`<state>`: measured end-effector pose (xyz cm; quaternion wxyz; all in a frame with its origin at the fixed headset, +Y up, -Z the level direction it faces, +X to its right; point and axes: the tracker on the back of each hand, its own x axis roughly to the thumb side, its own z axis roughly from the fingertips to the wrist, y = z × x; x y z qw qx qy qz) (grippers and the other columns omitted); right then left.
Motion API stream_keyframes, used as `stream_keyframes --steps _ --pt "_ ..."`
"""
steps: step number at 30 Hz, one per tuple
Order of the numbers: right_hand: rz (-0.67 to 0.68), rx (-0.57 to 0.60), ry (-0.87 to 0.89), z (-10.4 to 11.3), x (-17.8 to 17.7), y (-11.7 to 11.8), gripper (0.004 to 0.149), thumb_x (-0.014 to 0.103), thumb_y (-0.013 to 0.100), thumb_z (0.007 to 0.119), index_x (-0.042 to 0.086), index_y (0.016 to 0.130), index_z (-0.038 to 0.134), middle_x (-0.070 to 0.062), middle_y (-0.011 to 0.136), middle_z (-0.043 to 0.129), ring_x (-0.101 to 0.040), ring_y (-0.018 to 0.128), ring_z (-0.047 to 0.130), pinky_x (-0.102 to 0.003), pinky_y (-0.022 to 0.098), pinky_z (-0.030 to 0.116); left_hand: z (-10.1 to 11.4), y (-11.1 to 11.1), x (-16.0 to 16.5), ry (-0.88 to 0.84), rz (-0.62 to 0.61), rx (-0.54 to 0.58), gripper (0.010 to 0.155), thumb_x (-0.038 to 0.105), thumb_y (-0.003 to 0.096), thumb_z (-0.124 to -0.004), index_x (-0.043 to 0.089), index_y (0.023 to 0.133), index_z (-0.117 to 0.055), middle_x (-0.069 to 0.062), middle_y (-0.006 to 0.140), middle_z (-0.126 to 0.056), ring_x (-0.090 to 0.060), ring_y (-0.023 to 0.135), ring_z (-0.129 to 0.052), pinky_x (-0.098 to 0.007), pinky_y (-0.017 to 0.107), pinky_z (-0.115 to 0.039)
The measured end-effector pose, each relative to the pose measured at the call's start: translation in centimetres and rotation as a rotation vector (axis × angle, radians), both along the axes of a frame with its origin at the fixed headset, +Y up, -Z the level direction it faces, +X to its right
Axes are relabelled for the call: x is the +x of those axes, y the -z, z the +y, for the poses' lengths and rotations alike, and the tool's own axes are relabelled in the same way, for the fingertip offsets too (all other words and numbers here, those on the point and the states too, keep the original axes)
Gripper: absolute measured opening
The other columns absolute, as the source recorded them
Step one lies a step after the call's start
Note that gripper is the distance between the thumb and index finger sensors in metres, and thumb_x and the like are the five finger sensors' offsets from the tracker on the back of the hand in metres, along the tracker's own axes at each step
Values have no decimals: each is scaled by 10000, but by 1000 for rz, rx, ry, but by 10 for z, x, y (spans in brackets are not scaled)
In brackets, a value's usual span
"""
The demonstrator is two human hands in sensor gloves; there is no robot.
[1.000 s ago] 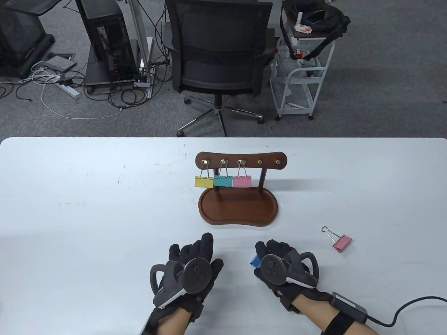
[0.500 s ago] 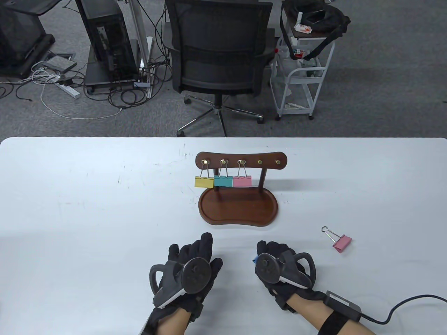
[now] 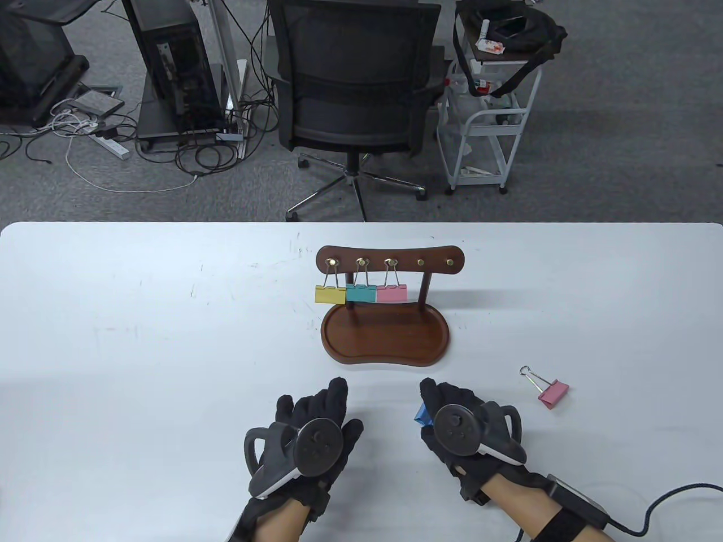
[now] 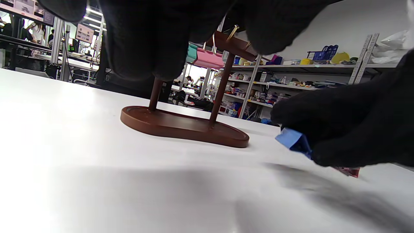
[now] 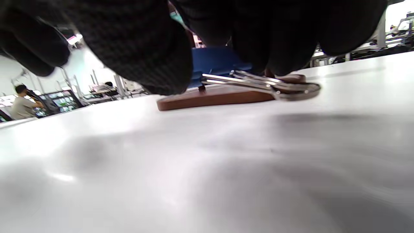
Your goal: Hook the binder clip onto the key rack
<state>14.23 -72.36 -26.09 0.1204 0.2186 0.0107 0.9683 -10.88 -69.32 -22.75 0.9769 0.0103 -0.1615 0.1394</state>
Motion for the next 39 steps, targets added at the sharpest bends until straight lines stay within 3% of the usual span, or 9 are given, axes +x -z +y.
stream_keyframes --steps 7,13,29,34,39 --pt "98 42 71 32 6 -13 864 320 446 929 -15 1123 509 -346 1018 696 -578 836 757 -714 593 642 0 -4 6 -15 -62 36 750 452 568 -779 24 1151 -583 -245 1047 -832 -517 909 -867 -802 697 -486" --pt "173 75 81 52 7 -25 871 310 443 934 -9 1128 501 -343 1025 693 -575 839 757 -715 593 643 0 -9 17 -55 -190 96 727 453 563 -779 41 1139 -617 -226 1058 -825 -505 931 -856 -800 706 -481" --pt "285 106 78 61 3 -40 939 299 428 948 -4 1140 416 -344 1024 692 -560 830 781 -707 588 668 3 -26 42 -79 -454 222 718 447 527 -848 126 1141 -662 -215 1106 -780 -507 987 -812 -804 722 -471" --pt "313 94 82 61 1 -42 959 298 422 956 -5 1141 400 -343 1017 706 -553 827 800 -700 587 687 4 -28 47 -76 -486 233 704 445 513 -876 208 1145 -677 -239 1139 -736 -517 1003 -793 -806 725 -470" --pt "355 111 53 61 -5 -49 968 299 420 961 -7 1142 394 -345 1013 713 -552 823 806 -700 584 692 4 -28 50 -66 -481 233 692 442 508 -877 195 1133 -710 -250 1135 -734 -520 993 -804 -804 724 -480"
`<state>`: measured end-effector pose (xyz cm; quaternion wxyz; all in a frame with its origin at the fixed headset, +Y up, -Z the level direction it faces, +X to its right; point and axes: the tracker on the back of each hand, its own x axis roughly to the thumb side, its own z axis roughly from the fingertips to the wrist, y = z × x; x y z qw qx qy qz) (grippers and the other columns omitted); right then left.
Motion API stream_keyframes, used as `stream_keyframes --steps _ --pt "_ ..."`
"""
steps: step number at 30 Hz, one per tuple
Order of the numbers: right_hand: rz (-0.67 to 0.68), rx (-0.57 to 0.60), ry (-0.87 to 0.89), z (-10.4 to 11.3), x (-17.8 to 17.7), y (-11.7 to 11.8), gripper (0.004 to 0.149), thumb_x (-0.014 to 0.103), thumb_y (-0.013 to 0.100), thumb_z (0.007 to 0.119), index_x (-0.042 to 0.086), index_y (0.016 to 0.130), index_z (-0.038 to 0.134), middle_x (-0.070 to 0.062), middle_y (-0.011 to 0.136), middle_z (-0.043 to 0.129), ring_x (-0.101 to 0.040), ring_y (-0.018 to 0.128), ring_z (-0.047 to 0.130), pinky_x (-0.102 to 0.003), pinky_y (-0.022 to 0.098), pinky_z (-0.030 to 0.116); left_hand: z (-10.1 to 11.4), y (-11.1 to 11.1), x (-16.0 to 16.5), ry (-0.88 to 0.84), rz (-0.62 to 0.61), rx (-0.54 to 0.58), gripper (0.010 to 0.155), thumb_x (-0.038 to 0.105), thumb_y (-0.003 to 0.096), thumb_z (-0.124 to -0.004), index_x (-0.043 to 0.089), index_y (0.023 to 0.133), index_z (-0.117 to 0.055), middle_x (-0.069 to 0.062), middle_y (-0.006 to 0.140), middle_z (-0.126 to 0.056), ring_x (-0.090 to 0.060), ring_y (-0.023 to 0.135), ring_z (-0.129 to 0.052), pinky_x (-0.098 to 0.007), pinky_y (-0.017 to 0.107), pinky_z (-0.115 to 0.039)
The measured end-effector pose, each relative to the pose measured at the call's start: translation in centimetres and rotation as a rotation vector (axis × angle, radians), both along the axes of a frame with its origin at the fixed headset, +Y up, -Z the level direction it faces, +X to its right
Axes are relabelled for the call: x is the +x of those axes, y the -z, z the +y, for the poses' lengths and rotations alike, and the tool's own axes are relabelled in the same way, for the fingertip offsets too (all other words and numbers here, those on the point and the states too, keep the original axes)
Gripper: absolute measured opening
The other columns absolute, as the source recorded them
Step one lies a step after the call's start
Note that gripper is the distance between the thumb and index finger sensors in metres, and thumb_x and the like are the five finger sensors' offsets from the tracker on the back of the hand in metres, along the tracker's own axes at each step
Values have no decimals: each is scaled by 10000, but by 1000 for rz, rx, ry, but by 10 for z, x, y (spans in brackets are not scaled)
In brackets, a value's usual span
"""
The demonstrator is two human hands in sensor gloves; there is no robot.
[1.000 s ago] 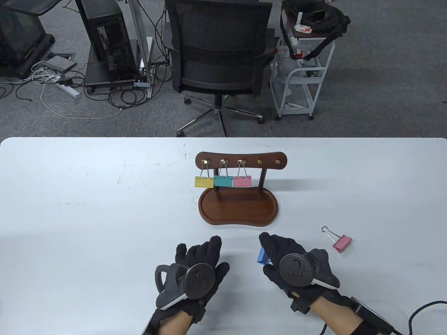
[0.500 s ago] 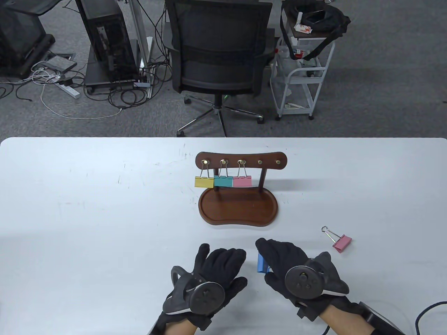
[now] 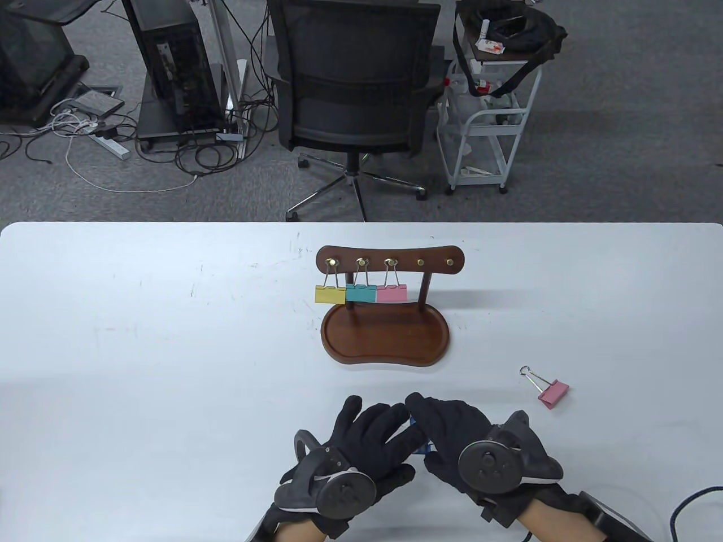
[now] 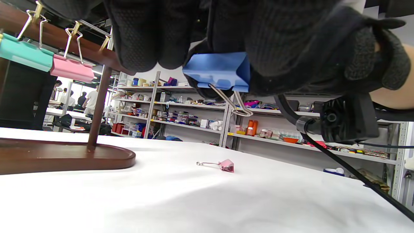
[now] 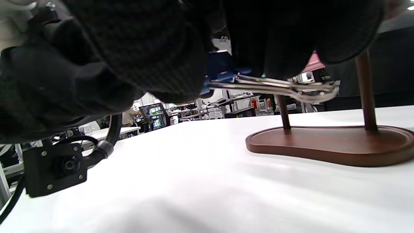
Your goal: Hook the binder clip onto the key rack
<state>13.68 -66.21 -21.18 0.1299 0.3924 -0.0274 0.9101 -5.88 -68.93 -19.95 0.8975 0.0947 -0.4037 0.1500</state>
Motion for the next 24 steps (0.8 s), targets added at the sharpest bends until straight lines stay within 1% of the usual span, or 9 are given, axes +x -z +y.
stream_keyframes --steps 5,8,14,19,24 --pt "44 10 -38 -2 -11 -8 970 304 422 960 -6 1142 388 -343 1009 720 -554 820 811 -699 582 696 1 -1 0 -8 -5 6 640 438 492 -892 163 1062 -804 -233 1102 -781 -503 969 -841 -799 721 -500" --pt "39 13 -53 -2 -14 -9 972 308 422 959 -10 1141 389 -344 1003 727 -551 815 819 -698 580 700 1 -1 0 -2 -5 25 661 448 465 -920 136 1040 -824 -243 1070 -812 -489 938 -879 -797 718 -517" --pt "37 -3 -49 -3 -14 -10 963 309 425 957 -7 1142 397 -344 1006 726 -553 819 815 -698 580 700 3 -2 0 -11 -10 49 655 451 434 -956 129 998 -870 -255 1007 -875 -470 866 -951 -791 712 -546" --pt "20 2 -29 1 -11 -12 941 315 442 942 9 1150 403 -331 1028 705 -559 840 786 -701 596 672 5 -3 -2 -49 -17 59 651 445 440 -954 121 998 -869 -258 1007 -872 -468 866 -949 -790 711 -549" --pt "-41 -6 30 8 -2 -13 908 363 474 908 21 1158 418 -347 1070 647 -598 887 715 -719 614 621 8 -4 -4 -69 -6 89 650 453 444 -949 119 996 -866 -252 1002 -875 -463 857 -952 -784 711 -553"
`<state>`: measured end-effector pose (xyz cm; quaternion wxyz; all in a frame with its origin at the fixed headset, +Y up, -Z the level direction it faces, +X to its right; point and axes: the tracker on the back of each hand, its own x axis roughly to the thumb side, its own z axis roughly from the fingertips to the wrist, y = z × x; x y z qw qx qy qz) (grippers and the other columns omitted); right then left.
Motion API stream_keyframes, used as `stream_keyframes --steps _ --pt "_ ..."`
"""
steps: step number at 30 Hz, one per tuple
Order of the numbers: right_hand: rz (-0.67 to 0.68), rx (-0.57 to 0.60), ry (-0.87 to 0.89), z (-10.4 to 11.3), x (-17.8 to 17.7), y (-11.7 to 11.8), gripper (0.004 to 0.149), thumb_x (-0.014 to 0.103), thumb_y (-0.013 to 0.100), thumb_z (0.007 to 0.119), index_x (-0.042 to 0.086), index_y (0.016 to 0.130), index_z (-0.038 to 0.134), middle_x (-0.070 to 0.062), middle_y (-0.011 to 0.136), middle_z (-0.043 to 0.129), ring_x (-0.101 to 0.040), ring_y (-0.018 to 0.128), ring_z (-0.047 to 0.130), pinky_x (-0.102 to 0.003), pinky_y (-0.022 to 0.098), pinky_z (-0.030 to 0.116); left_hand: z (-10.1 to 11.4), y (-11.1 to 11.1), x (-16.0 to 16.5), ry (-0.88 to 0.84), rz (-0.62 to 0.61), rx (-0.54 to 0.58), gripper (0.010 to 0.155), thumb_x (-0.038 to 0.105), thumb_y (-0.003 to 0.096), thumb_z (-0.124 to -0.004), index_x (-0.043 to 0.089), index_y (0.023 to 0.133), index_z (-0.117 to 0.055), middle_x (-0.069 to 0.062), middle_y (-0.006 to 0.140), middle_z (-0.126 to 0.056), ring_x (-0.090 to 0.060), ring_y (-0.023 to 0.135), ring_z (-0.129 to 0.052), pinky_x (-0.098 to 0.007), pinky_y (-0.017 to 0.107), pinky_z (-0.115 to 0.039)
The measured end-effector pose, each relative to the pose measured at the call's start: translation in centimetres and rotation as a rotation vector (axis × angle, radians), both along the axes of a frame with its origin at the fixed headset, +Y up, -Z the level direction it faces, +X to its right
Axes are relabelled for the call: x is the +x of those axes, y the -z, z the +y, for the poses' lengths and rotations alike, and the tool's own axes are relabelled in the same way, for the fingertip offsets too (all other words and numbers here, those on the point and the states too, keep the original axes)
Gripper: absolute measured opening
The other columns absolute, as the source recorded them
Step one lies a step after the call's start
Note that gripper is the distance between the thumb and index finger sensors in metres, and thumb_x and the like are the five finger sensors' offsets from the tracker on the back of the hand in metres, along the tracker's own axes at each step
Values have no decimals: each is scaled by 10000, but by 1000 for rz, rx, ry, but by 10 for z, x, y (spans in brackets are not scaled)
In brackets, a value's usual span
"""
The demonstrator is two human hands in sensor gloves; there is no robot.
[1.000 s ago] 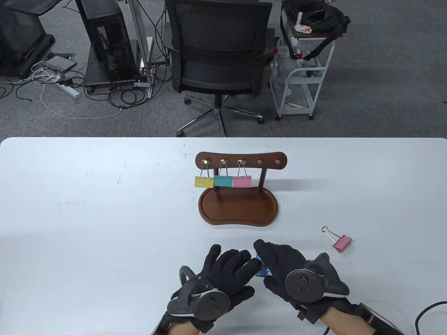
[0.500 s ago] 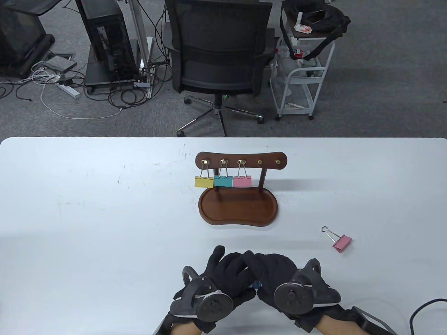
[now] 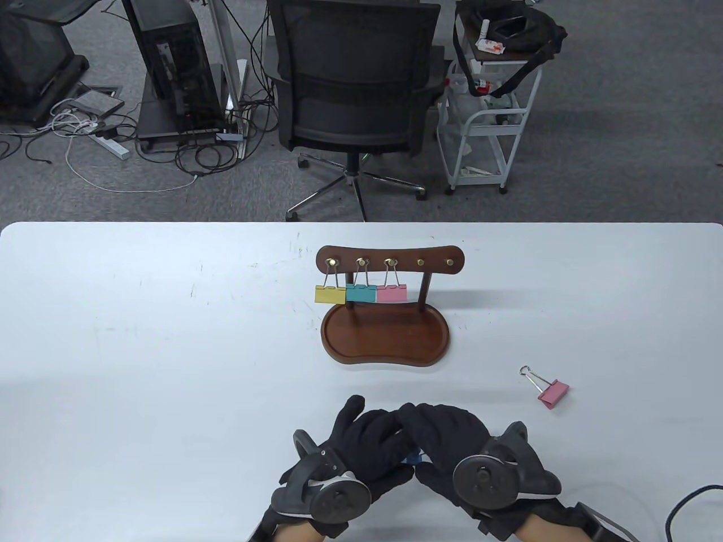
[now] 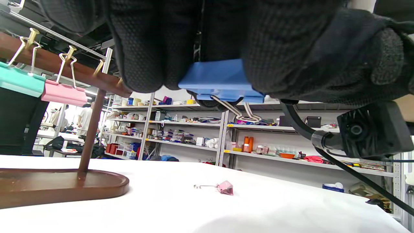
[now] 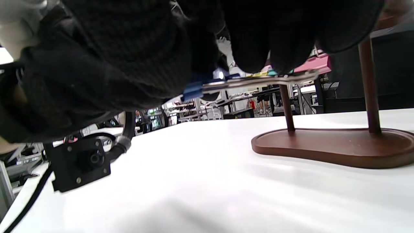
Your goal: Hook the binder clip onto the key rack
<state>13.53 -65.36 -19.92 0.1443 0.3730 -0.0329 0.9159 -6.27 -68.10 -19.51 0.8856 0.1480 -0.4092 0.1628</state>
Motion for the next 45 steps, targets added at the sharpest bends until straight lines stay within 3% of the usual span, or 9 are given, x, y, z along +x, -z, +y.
stream_keyframes --steps 10,14,24,34,45 --pt "-224 -20 199 0 32 12 799 434 557 768 23 1164 449 -389 1108 567 -644 920 631 -730 624 568 2 2 -7 -20 31 12 650 451 453 -941 115 1003 -858 -257 1007 -866 -469 860 -945 -786 709 -550" --pt "-328 8 201 -8 43 19 780 428 566 752 21 1163 458 -387 1105 575 -647 918 631 -732 622 565 4 0 -7 -14 37 35 648 456 454 -938 116 1001 -860 -254 1004 -869 -466 858 -947 -787 708 -550" --pt "-562 -57 153 -36 59 29 770 429 580 737 10 1164 462 -400 1108 563 -659 920 613 -737 623 550 4 1 -8 0 72 55 655 454 464 -931 111 1015 -842 -253 1014 -855 -465 872 -933 -787 705 -547" --pt "-590 -50 158 -42 61 30 771 425 579 741 6 1163 462 -401 1105 567 -662 917 611 -739 624 547 3 3 -7 21 124 66 680 467 480 -911 92 1040 -816 -252 1026 -834 -465 883 -914 -791 701 -533" --pt "-583 -87 170 -45 59 24 772 431 577 739 3 1160 469 -399 1103 569 -660 917 613 -739 623 546 20 10 -21 18 251 127 677 479 497 -903 82 1038 -816 -256 1025 -832 -470 879 -912 -794 697 -528"
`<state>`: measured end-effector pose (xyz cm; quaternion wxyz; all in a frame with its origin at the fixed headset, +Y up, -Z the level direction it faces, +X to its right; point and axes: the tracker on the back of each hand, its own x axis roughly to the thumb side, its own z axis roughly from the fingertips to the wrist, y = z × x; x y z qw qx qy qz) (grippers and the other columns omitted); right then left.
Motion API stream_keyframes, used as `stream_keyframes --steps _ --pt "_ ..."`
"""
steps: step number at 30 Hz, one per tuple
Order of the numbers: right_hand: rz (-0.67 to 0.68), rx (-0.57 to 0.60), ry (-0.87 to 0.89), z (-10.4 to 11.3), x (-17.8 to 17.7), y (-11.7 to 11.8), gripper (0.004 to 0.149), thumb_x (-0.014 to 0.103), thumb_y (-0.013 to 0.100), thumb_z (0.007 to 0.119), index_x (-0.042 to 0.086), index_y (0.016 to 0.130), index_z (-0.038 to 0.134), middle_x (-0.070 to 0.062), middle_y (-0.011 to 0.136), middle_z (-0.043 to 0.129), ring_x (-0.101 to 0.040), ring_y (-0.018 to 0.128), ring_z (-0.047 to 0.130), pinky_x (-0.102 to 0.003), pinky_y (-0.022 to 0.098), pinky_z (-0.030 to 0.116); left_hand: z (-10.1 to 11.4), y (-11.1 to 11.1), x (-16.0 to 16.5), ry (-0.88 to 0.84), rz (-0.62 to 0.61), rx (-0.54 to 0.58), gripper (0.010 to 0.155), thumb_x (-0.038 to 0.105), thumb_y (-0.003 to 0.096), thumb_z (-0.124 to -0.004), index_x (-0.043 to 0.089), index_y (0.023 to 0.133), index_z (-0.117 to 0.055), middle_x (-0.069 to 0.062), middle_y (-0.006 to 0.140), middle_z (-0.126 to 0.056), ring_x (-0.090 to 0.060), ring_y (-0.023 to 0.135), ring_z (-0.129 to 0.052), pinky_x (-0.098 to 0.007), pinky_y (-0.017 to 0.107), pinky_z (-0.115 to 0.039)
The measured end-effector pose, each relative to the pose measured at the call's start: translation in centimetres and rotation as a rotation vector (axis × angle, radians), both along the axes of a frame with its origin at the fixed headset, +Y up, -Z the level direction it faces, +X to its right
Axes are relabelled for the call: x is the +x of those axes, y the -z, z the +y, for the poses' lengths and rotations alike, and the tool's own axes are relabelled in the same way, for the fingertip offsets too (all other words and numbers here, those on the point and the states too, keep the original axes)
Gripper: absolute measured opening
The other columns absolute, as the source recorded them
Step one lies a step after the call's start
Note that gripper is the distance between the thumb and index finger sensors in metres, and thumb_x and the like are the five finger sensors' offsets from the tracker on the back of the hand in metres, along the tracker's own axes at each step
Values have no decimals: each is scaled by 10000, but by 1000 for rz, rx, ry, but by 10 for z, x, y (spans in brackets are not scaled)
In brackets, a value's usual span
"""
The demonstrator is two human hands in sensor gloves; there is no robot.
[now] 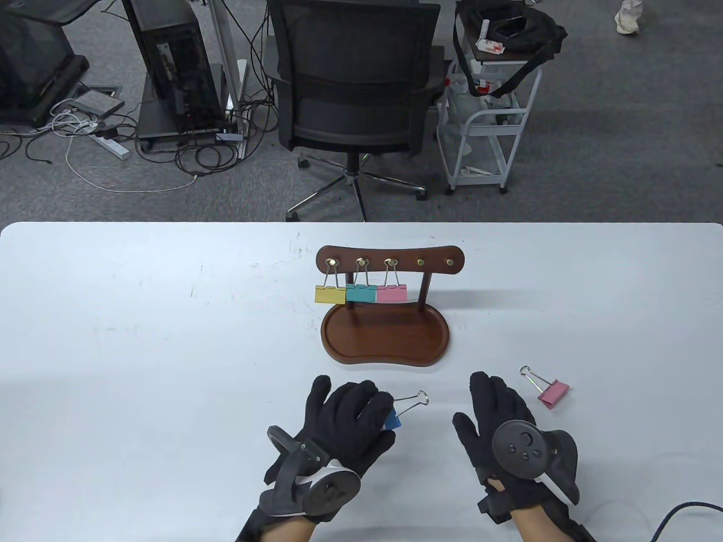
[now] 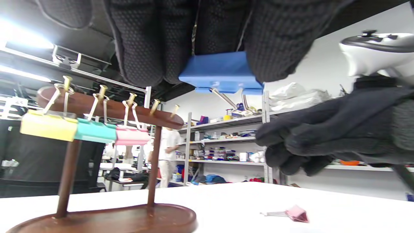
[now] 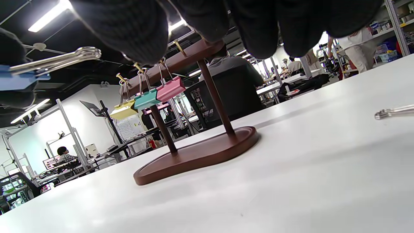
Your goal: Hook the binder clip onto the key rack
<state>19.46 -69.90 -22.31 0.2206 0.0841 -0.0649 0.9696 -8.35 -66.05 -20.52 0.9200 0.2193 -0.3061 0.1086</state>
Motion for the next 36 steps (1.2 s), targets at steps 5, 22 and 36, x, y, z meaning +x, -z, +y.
stream_keyframes --steps 5,22,36 --pt "-2 1 7 0 -1 -3 773 432 576 739 1 1159 470 -399 1102 572 -661 915 613 -738 622 549 15 10 -2 22 74 16 676 478 501 -901 79 1040 -815 -258 1025 -830 -473 878 -910 -791 696 -531" --pt "-38 -25 80 -5 7 0 757 423 575 740 -10 1147 497 -397 1088 594 -655 902 634 -732 613 563 85 57 28 -66 286 2 679 466 524 -889 48 1052 -802 -291 1017 -825 -502 858 -904 -787 687 -538" --pt "-26 -23 97 -6 7 0 754 425 575 739 -11 1144 505 -398 1085 600 -653 900 638 -732 612 565 75 125 66 -76 390 -125 726 455 545 -865 12 1099 -707 -300 1051 -759 -514 887 -855 -774 691 -533"
